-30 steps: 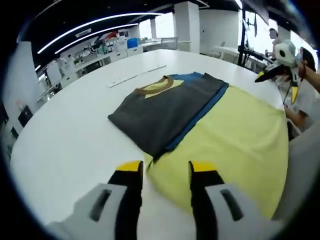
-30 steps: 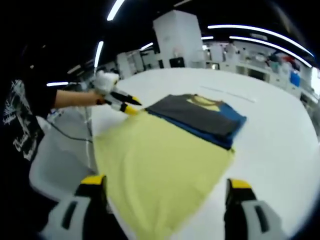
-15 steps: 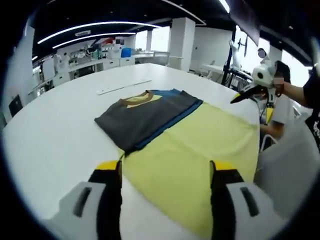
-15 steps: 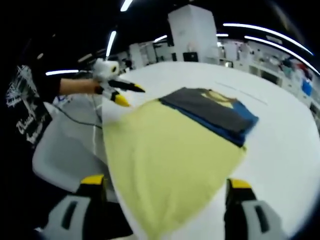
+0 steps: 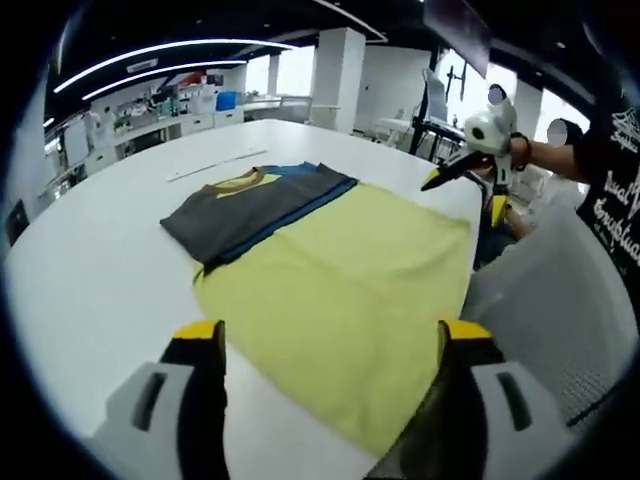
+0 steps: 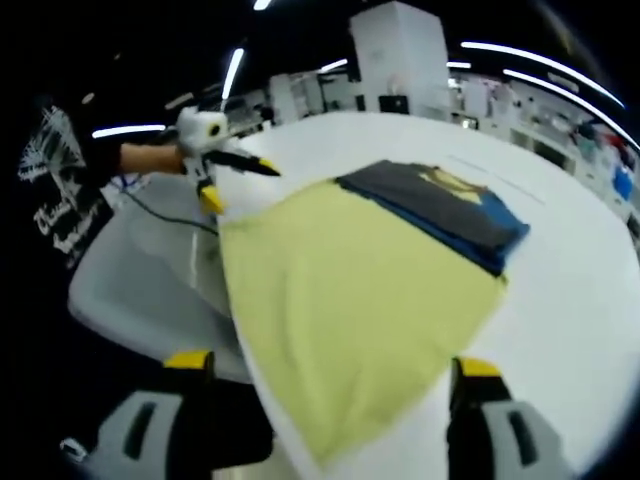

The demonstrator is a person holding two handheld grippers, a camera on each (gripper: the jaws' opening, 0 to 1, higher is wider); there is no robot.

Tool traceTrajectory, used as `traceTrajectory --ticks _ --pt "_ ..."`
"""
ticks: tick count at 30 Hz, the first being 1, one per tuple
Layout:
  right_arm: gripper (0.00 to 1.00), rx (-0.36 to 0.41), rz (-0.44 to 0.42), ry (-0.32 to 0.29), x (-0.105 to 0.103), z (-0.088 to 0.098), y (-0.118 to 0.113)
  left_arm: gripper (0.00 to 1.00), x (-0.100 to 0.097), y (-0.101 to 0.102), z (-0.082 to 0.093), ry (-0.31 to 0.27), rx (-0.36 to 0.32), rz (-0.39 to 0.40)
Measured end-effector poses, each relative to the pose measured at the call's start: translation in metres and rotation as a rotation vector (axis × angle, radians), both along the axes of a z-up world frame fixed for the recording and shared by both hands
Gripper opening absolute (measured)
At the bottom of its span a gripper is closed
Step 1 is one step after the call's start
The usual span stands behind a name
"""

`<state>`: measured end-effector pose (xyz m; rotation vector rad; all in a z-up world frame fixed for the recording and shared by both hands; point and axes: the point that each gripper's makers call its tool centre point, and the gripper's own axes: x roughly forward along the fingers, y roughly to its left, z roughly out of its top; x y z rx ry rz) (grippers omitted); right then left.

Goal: Fold the garment on the visible template until the final outline fits inside the template.

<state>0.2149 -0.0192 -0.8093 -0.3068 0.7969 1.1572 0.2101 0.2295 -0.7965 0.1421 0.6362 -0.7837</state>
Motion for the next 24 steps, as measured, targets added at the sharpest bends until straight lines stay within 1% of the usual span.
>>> traceTrajectory --ticks 3,7,13,15,17,19,21,24 --pt "0.95 -0.003 0.000 -0.005 -0.003 -0.003 -0.001 0.88 -0.005 -0.003 -0.003 0.005 0.012 -0.027" --pt "0.91 -0.002 0.003 -0.014 -0.006 -0.006 -0.002 0.87 -0.015 -0.007 -0.009 0.017 0.025 -0.070" --pt "0.85 -0.005 0.012 -0.021 -0.011 -0.013 -0.004 0.78 -0.031 -0.011 -0.019 0.039 0.043 -0.126" --pt "0.82 -0.008 0.018 -0.026 -0.012 -0.014 -0.005 0.76 -0.036 -0.012 -0.025 0.047 0.064 -0.143" --pt "0.78 -0.011 0.027 -0.038 -0.012 -0.016 -0.005 0.72 -0.039 -0.011 -0.028 0.056 0.072 -0.150" --pt "0.75 -0.011 0.029 -0.037 -0.012 -0.017 -0.006 0.69 -0.042 -0.010 -0.032 0.063 0.083 -0.158" --pt "0.73 -0.021 0.038 -0.040 -0.013 -0.020 -0.007 0.66 -0.046 -0.009 -0.035 0.070 0.100 -0.168" --pt "0.69 -0.051 0.055 -0.054 -0.014 -0.025 -0.010 0.58 -0.049 -0.006 -0.039 0.085 0.120 -0.176"
